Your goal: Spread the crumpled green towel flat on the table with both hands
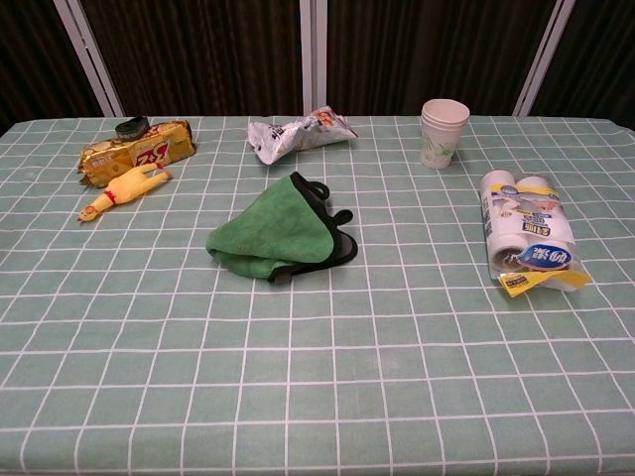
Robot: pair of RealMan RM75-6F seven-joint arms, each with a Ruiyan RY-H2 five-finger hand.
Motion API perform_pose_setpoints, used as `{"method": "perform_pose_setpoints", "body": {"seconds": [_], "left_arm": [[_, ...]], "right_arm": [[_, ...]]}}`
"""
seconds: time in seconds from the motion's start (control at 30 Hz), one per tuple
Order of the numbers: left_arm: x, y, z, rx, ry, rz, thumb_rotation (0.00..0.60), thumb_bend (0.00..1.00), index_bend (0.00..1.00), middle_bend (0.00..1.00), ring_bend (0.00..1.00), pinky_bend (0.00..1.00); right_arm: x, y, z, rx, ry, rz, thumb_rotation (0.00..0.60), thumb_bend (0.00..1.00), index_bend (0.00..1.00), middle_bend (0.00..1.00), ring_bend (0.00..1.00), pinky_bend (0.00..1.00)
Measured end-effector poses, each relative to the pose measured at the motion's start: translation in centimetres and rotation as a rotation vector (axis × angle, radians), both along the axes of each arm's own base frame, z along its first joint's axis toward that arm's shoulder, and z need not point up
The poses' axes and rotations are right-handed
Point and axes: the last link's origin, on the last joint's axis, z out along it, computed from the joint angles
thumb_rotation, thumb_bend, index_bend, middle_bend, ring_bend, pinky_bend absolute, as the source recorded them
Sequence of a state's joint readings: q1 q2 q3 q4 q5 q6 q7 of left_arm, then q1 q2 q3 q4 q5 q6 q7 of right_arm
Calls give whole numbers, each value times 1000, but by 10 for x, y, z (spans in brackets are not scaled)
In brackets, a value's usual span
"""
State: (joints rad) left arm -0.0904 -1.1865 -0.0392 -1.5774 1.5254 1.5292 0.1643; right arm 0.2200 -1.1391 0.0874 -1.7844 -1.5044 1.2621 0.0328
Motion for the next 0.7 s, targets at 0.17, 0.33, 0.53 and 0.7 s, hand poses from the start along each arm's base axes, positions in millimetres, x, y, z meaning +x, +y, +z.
{"method": "perform_pose_setpoints", "body": {"seconds": [0.17,0.33,0.53,0.7], "left_arm": [[-2,-4,2,-1,-9,5,600,61,264,267,231,308],[-6,-8,1,-6,-11,16,600,61,264,267,231,308],[-10,-10,0,-15,-11,23,600,61,263,267,231,308],[-11,-9,-1,-22,-9,19,600,61,263,267,231,308]], "right_arm": [[30,-25,-37,102,-21,27,566,147,491,155,0,146],[59,-45,-80,191,-37,32,526,148,476,136,0,110],[83,-67,-127,261,-48,12,505,175,447,127,0,103],[96,-85,-157,287,-49,-14,506,193,446,126,0,104]]}}
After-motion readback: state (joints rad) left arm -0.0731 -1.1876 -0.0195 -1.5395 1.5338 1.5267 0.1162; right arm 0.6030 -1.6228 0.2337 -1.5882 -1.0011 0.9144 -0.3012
